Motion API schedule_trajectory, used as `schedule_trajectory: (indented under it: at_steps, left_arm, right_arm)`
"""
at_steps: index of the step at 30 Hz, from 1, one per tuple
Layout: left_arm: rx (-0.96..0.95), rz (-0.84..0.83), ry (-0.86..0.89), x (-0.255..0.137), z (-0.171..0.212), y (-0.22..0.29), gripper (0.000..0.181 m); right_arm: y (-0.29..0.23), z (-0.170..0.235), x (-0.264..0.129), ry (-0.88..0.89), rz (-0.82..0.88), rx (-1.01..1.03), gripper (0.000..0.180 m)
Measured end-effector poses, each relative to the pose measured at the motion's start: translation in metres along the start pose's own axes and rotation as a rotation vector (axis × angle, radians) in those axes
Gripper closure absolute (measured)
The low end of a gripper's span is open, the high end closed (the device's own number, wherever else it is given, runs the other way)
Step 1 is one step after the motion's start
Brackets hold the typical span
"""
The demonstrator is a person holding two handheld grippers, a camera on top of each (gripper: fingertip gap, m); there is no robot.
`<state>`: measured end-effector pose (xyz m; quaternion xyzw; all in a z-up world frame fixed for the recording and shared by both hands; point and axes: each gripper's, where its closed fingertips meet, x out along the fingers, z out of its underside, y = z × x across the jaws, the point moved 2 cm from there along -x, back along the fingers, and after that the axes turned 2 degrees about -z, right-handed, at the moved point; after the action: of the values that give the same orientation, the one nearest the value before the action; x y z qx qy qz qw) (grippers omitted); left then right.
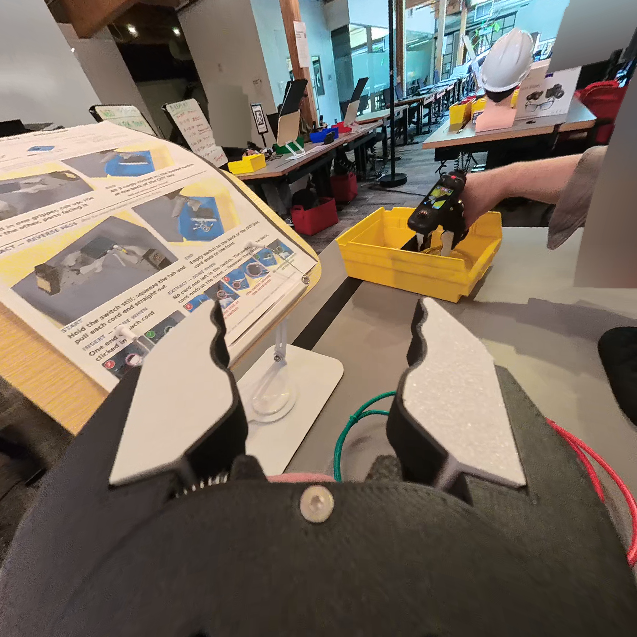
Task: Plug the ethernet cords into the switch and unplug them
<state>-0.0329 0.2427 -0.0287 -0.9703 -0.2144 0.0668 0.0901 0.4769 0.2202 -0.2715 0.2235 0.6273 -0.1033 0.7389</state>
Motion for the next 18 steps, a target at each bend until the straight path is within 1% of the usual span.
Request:
schedule_trajectory:
  at_steps: [2, 4, 6, 9, 12, 13, 14, 15, 16, 18]
  left_arm:
    - [-0.002, -0.01, -0.007, -0.003, 0.001, -0.004, 0.078]
    - [-0.003, -0.017, -0.02, -0.006, 0.003, -0.007, 0.078]
    - [0.003, -0.035, -0.043, -0.008, 0.006, -0.01, 0.079]
    - [0.02, -0.046, -0.08, -0.011, 0.01, -0.012, 0.079]
    - [0.046, -0.062, -0.119, -0.013, 0.014, -0.014, 0.082]
    - [0.058, -0.071, -0.124, -0.014, 0.014, -0.015, 0.087]
    - [0.064, -0.079, -0.127, -0.015, 0.014, -0.016, 0.089]
    - [0.07, -0.072, -0.126, -0.016, 0.013, -0.016, 0.1]
    - [0.081, -0.057, -0.121, -0.018, 0.012, -0.014, 0.124]
    - [0.098, -0.065, -0.096, -0.023, 0.007, -0.015, 0.173]
  right_arm:
    - [-0.004, -0.001, -0.008, 0.025, -0.041, 0.031, 0.118]
    - [-0.007, -0.004, -0.019, 0.085, -0.088, 0.08, 0.119]
    - [-0.005, -0.005, -0.03, 0.139, -0.098, 0.109, 0.123]
    - [-0.001, -0.003, -0.048, 0.18, -0.073, 0.136, 0.124]
    - [0.001, 0.0, -0.072, 0.215, -0.015, 0.163, 0.135]
    - [0.001, 0.0, -0.082, 0.233, 0.009, 0.172, 0.136]
    - [0.002, 0.0, -0.092, 0.256, 0.043, 0.188, 0.132]
    - [0.004, 0.001, -0.103, 0.27, 0.094, 0.213, 0.124]
    - [0.005, 0.002, -0.114, 0.279, 0.134, 0.236, 0.123]
    - [0.003, -0.004, -0.139, 0.334, 0.204, 0.255, 0.14]
